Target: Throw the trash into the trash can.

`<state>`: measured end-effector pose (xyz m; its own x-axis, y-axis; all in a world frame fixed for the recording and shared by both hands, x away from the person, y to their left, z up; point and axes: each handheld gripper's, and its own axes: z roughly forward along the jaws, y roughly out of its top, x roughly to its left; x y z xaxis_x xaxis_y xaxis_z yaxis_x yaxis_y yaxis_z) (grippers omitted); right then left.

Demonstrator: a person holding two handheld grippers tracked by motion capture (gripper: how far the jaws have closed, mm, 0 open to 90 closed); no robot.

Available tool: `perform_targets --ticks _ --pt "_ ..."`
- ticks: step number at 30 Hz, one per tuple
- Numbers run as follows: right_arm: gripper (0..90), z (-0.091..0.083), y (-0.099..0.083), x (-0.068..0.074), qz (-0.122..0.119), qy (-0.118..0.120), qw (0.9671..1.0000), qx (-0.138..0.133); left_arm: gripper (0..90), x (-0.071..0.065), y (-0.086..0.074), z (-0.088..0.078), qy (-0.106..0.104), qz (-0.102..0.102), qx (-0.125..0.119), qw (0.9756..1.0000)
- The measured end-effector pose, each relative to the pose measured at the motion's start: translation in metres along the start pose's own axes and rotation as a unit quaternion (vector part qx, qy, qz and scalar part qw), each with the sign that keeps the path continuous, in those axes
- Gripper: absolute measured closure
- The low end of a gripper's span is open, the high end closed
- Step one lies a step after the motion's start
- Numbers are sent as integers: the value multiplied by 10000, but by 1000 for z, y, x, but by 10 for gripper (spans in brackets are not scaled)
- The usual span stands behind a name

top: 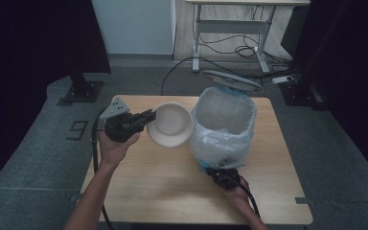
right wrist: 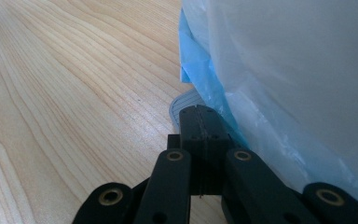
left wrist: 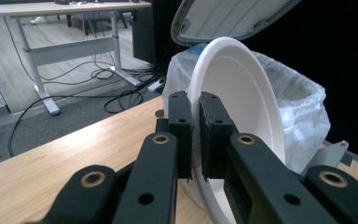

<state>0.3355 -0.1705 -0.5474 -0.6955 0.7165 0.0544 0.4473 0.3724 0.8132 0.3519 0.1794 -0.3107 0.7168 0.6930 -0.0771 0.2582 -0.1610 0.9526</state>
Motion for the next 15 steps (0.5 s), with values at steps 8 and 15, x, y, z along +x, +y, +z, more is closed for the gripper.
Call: perform_targets --ticks 8,15 --pt "895 0 0 0 -14 -6 10000 -5 847 -3 9 4 -28 41 -34 10000" --pt "895 0 0 0 -25 -16 10000 -6 847 -4 12 11 -109 -54 -110 9999"
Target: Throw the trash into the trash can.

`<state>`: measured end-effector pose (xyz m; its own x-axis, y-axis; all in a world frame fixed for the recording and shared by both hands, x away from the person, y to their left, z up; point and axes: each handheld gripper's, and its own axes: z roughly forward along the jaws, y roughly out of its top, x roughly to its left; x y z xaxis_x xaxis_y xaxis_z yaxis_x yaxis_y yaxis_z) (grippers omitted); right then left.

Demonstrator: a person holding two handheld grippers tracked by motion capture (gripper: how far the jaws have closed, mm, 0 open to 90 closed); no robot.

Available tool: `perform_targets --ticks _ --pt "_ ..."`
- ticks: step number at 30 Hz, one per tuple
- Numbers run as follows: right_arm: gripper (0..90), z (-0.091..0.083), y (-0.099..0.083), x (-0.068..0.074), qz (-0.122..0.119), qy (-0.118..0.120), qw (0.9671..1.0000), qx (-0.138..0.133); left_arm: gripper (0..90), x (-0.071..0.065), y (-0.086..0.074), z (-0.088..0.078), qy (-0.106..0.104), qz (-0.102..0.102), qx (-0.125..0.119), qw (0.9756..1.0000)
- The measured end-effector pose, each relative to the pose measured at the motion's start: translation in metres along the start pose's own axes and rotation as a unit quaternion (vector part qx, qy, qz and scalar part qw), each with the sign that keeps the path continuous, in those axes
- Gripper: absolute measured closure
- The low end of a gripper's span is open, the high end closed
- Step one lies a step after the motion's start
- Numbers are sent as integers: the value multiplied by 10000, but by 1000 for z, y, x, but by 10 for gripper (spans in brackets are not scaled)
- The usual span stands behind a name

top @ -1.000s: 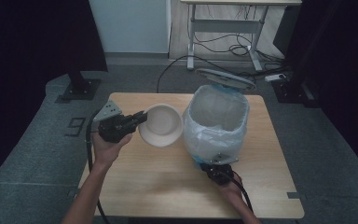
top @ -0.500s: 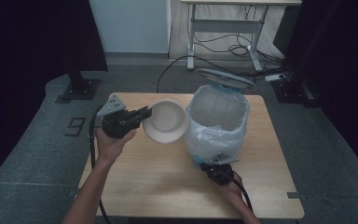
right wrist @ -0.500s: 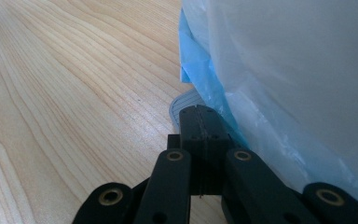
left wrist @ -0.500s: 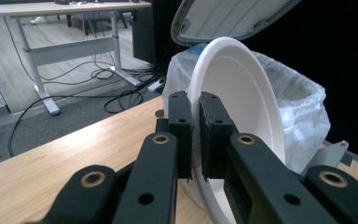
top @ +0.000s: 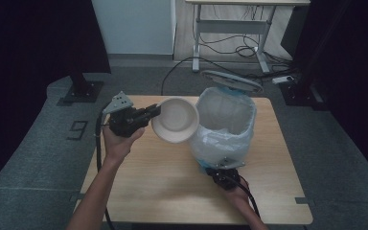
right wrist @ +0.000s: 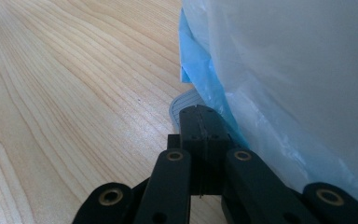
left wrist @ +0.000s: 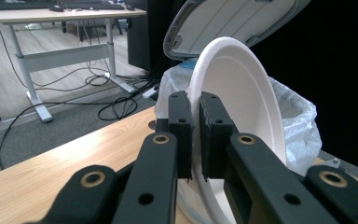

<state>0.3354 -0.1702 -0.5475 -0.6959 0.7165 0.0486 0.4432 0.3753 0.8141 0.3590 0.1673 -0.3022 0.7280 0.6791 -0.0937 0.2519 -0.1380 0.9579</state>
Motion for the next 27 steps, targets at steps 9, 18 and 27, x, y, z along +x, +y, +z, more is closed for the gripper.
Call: perform_targets --ticks 9,18,27 --pt "895 0 0 0 9 4 10000 3 847 -3 7 7 -19 20 -9 10000" --pt "895 0 0 0 -2 -5 10000 1 847 -6 13 16 -30 53 9 10000" --pt "895 0 0 0 -7 -3 10000 0 847 -6 17 17 -26 50 -14 10000"
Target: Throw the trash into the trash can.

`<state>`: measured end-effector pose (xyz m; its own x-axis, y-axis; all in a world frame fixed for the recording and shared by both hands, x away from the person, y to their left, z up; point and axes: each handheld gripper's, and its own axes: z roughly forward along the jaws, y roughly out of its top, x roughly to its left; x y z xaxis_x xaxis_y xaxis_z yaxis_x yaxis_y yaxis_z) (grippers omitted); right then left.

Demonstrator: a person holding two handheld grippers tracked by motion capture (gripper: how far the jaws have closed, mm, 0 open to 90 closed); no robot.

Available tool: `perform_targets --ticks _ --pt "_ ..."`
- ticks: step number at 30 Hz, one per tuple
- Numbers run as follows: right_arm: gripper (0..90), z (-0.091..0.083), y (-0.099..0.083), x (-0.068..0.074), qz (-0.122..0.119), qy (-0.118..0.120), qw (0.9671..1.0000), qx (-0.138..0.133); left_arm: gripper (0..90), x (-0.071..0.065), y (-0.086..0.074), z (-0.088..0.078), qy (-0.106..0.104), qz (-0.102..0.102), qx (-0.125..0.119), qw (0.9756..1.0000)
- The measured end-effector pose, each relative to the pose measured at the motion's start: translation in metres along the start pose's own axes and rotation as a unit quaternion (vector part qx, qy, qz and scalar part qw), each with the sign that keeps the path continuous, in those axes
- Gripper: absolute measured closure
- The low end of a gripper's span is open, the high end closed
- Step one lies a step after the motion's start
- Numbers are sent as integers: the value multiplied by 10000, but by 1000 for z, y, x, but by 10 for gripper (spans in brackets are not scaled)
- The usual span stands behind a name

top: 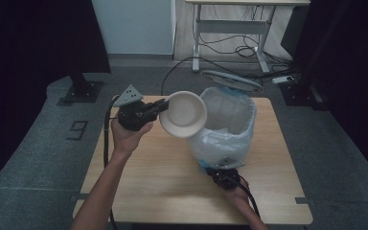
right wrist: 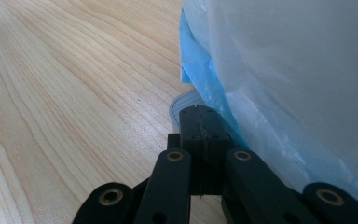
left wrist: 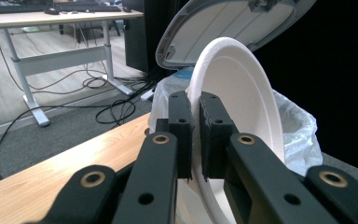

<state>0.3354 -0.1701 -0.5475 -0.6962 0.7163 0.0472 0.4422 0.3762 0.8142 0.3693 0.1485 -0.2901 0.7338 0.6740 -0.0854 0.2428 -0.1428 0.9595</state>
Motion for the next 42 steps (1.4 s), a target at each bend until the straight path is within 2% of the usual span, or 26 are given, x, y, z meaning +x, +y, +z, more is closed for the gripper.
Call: perform_targets --ticks 42 --pt "895 0 0 0 12 1 10000 4 847 -12 25 33 -83 116 84 9999"
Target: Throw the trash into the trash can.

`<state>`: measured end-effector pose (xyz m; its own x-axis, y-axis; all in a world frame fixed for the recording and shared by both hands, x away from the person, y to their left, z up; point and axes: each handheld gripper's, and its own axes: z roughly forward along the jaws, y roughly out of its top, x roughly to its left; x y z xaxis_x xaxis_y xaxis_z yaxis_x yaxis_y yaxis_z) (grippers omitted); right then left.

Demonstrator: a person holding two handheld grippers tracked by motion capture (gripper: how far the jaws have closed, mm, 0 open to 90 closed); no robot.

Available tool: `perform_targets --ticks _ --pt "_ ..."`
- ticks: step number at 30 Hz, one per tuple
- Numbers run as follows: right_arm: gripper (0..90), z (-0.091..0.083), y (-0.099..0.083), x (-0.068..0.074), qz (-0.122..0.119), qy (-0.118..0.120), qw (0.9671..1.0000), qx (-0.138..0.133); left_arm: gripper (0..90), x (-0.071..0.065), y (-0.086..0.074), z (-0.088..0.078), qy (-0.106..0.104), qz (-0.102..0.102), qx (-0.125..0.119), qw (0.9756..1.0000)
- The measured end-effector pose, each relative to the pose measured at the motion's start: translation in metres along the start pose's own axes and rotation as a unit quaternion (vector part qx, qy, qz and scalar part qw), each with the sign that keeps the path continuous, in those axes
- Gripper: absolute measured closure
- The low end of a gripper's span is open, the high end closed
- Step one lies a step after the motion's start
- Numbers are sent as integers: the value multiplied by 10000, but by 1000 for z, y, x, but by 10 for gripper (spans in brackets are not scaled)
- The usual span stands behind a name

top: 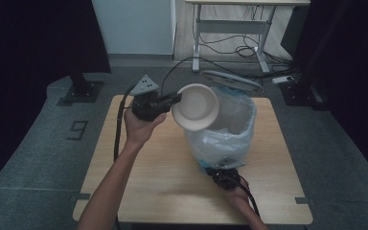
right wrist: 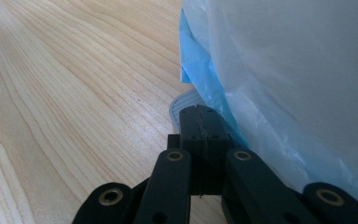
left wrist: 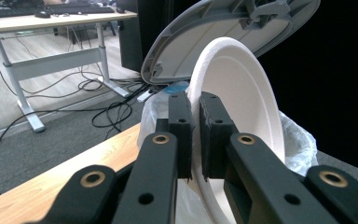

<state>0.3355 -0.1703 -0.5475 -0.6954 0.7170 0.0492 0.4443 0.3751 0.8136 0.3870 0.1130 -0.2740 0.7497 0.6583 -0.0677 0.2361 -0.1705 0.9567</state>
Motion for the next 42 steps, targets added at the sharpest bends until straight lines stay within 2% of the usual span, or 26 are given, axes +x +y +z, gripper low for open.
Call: perform_targets --ticks 31,42 --pt "895 0 0 -1 5 29 10000 -10 847 -10 13 46 -116 86 134 9998" --pt "895 0 0 -2 14 54 10000 -10 846 -18 15 79 -226 173 290 9992"
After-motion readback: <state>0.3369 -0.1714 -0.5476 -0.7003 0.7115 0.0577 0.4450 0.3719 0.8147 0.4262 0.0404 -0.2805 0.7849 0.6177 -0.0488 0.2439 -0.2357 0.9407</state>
